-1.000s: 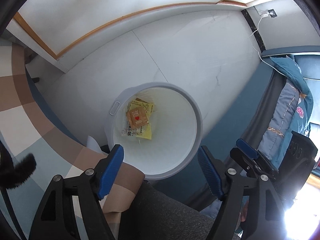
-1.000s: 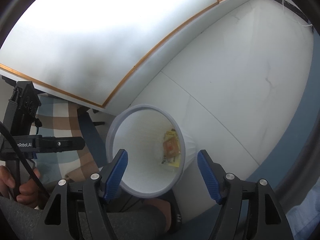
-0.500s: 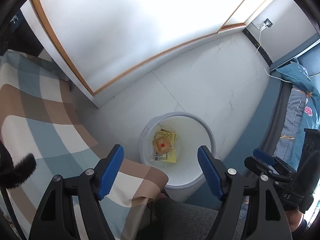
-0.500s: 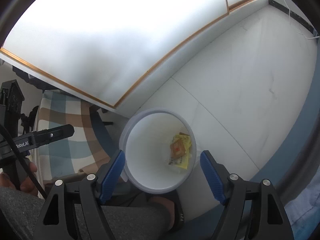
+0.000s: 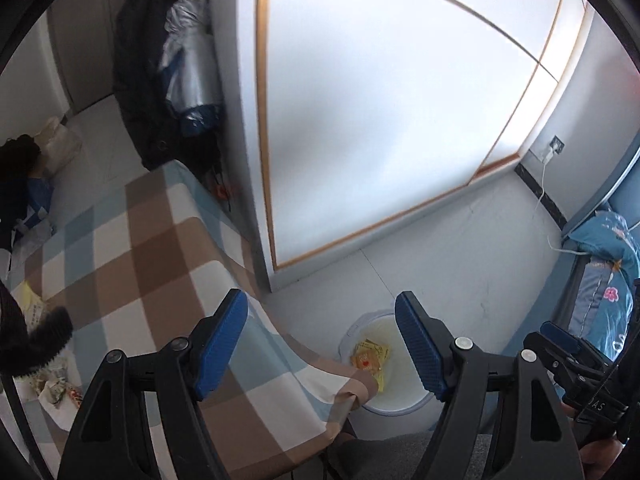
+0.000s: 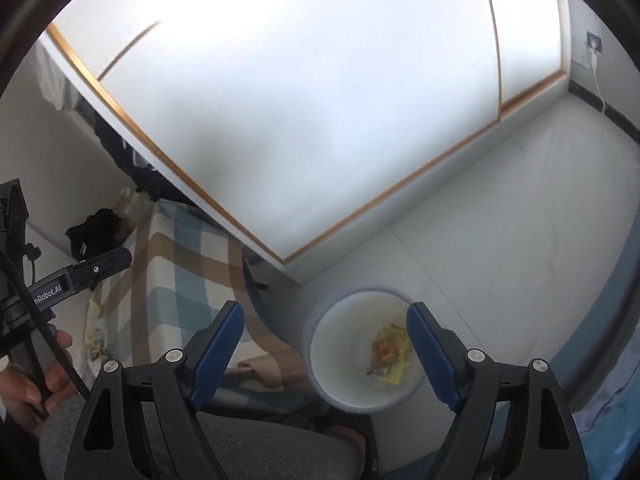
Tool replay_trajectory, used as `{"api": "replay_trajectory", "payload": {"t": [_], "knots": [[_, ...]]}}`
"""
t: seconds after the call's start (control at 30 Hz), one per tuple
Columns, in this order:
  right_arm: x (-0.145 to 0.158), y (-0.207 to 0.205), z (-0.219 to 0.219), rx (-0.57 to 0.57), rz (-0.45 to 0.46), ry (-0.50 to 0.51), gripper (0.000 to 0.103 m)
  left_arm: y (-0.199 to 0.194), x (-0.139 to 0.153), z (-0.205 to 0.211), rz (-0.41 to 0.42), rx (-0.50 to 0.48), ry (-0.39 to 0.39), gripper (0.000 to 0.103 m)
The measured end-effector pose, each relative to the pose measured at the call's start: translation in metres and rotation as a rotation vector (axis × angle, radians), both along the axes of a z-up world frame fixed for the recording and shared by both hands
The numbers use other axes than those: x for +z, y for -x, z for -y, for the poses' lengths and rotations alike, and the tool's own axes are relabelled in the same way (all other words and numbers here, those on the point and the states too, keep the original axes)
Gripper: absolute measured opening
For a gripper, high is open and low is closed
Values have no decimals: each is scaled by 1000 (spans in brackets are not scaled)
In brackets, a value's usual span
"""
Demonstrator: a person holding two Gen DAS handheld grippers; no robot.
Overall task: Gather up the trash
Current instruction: 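Move both open tools back over the table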
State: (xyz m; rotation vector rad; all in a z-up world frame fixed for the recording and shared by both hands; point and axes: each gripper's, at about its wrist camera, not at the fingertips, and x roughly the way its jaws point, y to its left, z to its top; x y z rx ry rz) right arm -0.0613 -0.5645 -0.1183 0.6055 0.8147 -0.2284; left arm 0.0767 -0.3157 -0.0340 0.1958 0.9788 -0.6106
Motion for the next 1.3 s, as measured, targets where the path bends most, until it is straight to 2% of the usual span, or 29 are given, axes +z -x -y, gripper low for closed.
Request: {"api": "replay_trajectory", "payload": {"t": [0.2, 0.33, 0.43, 0.6, 0.83, 0.93, 1.07, 1.2, 1.3], "knots": [[57, -11, -44, 80, 126, 84, 86, -2, 34, -59, 122, 110, 41, 75], [88, -21, -85, 147, 201, 133, 87, -1, 53, -95, 192, 186, 77, 82], [106, -31, -116, 203, 243, 149, 89, -1, 63, -121, 216, 221, 97, 82], [130, -40, -176, 329, 319, 165, 91, 0, 63, -172, 245, 321, 108, 83], [147, -53, -240, 434, 356, 174, 93, 0, 70, -244, 281, 467, 110, 85], [150, -58, -265, 474, 352, 169, 94, 2, 71, -271, 300, 523, 113, 91], [151, -66, -299, 528, 336, 210, 95, 3, 68, -304, 310, 589, 131, 93], [150, -75, -325, 574, 323, 220, 95, 1, 62, -331, 341, 659, 99, 98], [145, -87, -345, 643, 316, 191, 95, -2, 56, -353, 320, 689, 123, 98]]}}
